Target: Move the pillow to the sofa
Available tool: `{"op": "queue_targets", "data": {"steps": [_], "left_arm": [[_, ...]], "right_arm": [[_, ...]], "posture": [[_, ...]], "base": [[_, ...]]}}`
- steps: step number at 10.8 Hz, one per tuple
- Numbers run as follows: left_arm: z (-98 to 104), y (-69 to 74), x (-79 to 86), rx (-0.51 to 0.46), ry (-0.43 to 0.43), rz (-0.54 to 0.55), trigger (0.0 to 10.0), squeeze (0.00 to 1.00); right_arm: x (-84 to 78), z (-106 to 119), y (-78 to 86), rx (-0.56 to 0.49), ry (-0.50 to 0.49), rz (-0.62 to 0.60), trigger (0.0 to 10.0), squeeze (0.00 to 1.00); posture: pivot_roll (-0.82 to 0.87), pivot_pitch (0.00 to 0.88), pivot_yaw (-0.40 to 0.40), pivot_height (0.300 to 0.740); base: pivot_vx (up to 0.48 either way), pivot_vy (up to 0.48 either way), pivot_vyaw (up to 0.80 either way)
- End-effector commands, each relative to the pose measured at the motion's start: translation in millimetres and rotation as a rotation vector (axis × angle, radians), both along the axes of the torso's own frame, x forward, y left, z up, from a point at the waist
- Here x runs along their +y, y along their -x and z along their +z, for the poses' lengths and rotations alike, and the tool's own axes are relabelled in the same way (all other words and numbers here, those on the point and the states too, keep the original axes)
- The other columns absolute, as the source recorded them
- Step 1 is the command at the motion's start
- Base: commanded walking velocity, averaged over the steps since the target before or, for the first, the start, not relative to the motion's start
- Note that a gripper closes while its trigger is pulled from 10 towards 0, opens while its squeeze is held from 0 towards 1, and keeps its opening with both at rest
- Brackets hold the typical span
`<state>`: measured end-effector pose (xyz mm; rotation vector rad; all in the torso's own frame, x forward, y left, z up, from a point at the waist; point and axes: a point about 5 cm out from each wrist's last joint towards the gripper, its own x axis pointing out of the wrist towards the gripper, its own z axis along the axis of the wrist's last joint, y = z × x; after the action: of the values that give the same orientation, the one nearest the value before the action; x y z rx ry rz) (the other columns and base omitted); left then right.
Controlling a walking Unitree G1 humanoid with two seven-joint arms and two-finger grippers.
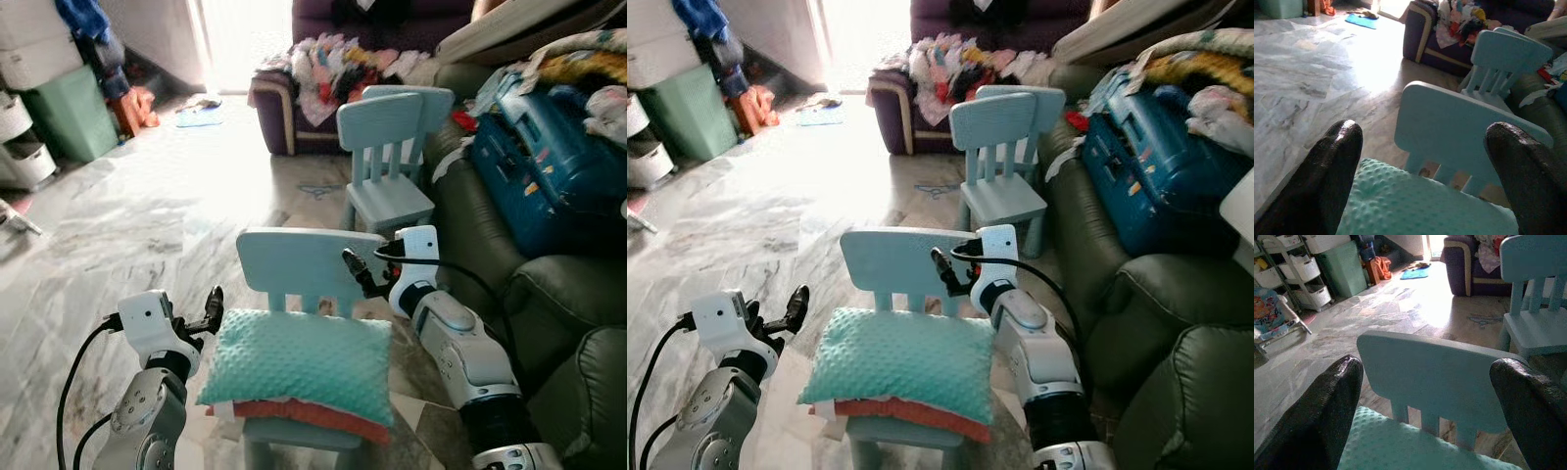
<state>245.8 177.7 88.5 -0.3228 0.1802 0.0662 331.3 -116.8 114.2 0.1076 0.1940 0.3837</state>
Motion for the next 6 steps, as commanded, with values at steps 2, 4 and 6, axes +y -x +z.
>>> {"op": "queue_targets", "data": {"steps": [2,4,6], "left_arm": [[-3.8,0.3,2.6,0.031,0.002,0.032,10.0,0.0],[-4.9,0.2,3.0,0.037,0.007,0.04,10.0,0.0],[-5.0,0.3,2.0,0.04,0.012,0.039,10.0,0.0]], "right_arm": [[0.8,4.0,-1.9,-0.008,0.003,0.002,10.0,0.0],[1.4,1.9,-2.1,0.022,-0.029,0.002,10.0,0.0],[0.8,1.7,-1.8,0.023,-0.021,0.001,10.0,0.0]], "posture": [[-0.18,0.0,0.028,0.74],[-0.18,0.0,0.028,0.74],[-0.18,0.0,0.027,0.74]], "base": [[0.0,0.0,0.0],[0.0,0.0,-0.4],[0.0,0.0,-0.79]]}}
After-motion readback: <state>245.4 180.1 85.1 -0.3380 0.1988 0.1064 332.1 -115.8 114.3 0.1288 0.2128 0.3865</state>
